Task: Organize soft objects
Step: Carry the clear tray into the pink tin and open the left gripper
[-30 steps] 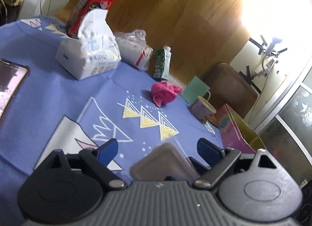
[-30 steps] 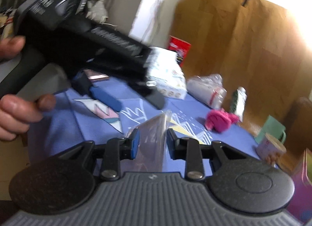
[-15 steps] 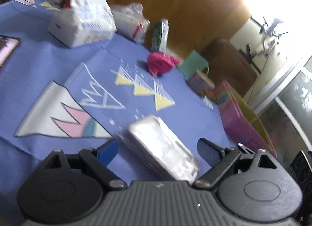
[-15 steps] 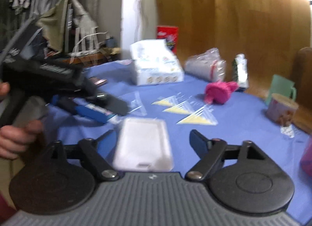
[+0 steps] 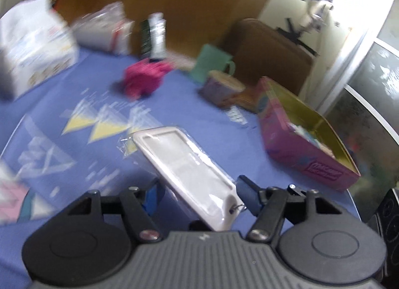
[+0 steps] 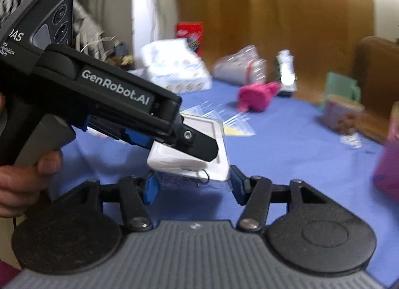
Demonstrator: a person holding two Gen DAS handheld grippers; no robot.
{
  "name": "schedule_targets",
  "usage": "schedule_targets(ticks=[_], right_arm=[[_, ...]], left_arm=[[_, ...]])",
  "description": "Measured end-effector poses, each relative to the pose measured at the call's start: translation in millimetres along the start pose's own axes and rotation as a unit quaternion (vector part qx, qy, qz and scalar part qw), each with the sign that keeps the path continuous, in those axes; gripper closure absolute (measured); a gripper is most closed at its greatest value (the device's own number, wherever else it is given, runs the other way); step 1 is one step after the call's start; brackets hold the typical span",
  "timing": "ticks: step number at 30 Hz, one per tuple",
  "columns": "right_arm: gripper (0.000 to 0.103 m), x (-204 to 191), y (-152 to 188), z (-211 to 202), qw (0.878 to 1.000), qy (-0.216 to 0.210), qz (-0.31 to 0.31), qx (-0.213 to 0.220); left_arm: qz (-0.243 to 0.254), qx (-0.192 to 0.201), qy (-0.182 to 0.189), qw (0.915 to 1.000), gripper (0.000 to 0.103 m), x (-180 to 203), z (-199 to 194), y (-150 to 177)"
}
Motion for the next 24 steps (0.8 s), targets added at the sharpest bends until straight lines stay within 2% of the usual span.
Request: schedule_targets(ticks=[8,18,21,24], right_arm=[[0.043,61,-19,-35,0.994,0.087,0.025,0.068],[0.043,153,-28,-69,0.970,0.214,0.059,0.100],[0.043,180,-29,-65,0.955,0.277,0.056,0.089],[0.041,214,-24,-59,0.934,0.346,0.062,0.062]], left_arm=[[0.086,0.012,0.047,0.9951,0.039,83,46,-52],[0.164,-0.012,0.108,0.9805,0.039,185,128,-90],[0.195,-0.003,0.087,0.9770,0.032,207,153,-98],[0.204,-0.007,0.051,0.9777,0.031,214,175,-100]])
Point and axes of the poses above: each gripper's, at about its wrist camera, not at the fingertips, and z roughly the way its jaws point, x to its right, y to its underside, the point moved 2 cm from there along z, roughly the way its jaws point, and after that the axes turned 4 degrees about z, right-handed, at the moved point
